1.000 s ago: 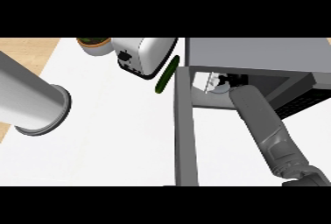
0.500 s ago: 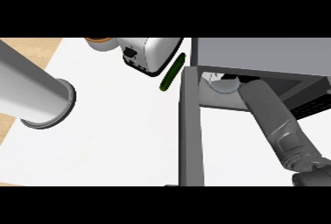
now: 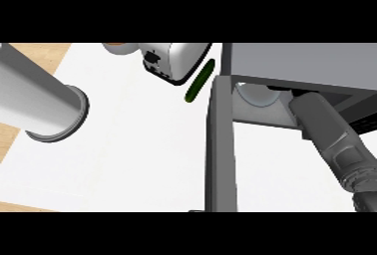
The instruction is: Pick up the milk, place it into the microwave and close the microwave
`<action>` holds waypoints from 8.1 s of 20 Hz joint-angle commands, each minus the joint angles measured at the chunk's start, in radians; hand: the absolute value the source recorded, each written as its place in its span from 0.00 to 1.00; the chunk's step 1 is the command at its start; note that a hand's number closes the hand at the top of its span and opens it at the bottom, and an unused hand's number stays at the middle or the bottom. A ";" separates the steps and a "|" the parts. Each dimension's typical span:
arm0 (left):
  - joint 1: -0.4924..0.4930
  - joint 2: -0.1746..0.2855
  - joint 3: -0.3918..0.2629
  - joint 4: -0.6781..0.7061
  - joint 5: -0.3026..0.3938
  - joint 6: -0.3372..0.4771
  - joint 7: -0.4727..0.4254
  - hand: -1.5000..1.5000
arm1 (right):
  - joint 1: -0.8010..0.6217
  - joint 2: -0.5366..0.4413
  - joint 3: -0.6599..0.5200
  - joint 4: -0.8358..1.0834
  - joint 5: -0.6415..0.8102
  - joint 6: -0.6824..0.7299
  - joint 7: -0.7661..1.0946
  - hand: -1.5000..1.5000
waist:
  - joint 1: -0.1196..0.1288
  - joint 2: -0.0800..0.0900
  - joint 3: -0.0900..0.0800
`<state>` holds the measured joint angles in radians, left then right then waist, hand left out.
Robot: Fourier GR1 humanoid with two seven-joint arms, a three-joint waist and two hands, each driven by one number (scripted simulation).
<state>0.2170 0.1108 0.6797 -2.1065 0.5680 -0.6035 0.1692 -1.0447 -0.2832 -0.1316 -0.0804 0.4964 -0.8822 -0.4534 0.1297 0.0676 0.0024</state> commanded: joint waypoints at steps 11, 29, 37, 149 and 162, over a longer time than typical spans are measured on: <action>-0.049 0.026 -0.068 0.057 -0.074 -0.053 -0.002 0.00 | -0.077 0.028 -0.009 -0.029 -0.011 0.183 -0.118 0.00 | 0.002 -0.001 0.003; -0.032 -0.073 -0.244 0.008 -0.115 -0.126 0.001 0.00 | 0.059 0.129 -0.222 -0.065 -0.241 0.542 -0.382 0.00 | -0.070 -0.042 0.001; -0.043 -0.110 -0.373 -0.011 -0.151 -0.091 0.049 1.00 | 0.161 0.134 -0.269 -0.059 -0.313 0.803 -0.447 0.00 | -0.104 -0.055 0.000; -1.110 -0.111 -1.525 1.281 0.418 1.399 -0.778 0.00 | 0.972 -0.147 -0.168 -1.760 -0.801 1.360 0.114 0.00 | -0.374 0.034 0.001; -1.126 -0.111 -1.524 1.318 0.470 1.395 -0.835 0.00 | 0.900 -0.186 -0.186 -1.630 -0.945 1.423 0.174 0.00 | -0.393 0.034 -0.002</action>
<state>-0.8383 -0.0004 -0.9187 -0.8758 1.0005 0.7721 -0.6796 -0.1275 -0.4571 -0.3108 -1.7450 -0.4130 0.5214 -0.2897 -0.2548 0.0928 0.0017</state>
